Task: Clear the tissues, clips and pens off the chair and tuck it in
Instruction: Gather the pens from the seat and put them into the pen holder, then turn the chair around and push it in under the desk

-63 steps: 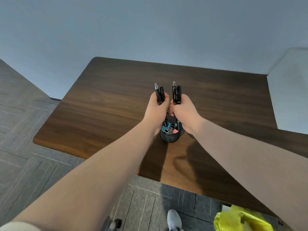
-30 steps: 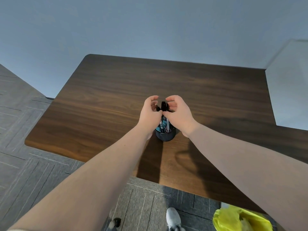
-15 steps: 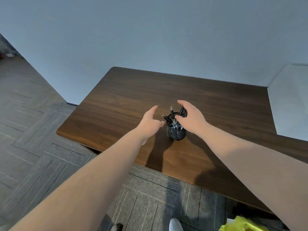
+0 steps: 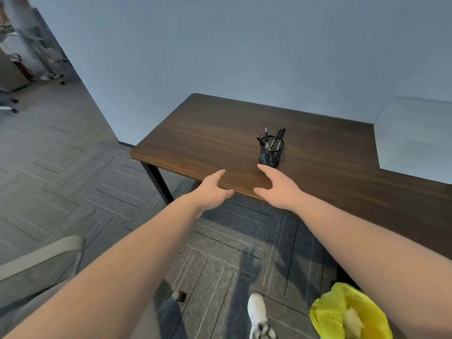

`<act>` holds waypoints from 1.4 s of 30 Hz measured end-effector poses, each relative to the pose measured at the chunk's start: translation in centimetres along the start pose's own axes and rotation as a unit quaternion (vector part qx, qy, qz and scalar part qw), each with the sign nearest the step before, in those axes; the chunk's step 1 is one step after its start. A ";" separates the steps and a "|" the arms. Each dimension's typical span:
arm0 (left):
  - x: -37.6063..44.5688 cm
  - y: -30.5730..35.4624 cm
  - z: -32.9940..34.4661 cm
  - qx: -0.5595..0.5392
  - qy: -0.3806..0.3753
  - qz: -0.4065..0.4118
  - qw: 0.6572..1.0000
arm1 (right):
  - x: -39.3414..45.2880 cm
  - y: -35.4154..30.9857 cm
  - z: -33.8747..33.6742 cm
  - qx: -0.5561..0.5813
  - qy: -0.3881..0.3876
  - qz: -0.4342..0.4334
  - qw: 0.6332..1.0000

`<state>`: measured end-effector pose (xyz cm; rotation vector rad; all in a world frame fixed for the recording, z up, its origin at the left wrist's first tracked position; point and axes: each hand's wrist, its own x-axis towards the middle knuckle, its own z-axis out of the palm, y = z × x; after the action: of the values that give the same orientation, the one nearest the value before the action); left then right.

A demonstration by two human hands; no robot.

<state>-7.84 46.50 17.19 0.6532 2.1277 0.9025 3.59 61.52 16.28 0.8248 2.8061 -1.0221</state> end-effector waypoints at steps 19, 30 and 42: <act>-24.8 -11.4 3.6 0.018 0.151 -0.161 0.975 | -15.8 -6.1 10.8 -0.008 -0.173 -0.127 0.977; -41.0 -21.0 2.6 0.021 0.255 -0.230 0.939 | -26.6 -14.9 18.5 -0.037 -0.246 -0.201 0.948; -58.7 -30.3 -6.7 0.132 0.261 -0.135 0.947 | -38.8 -32.2 30.9 -0.067 -0.219 -0.259 0.938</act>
<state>17.74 -14.60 22.04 0.2448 2.7626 0.6941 16.67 3.90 19.28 -0.1670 2.6862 -0.8988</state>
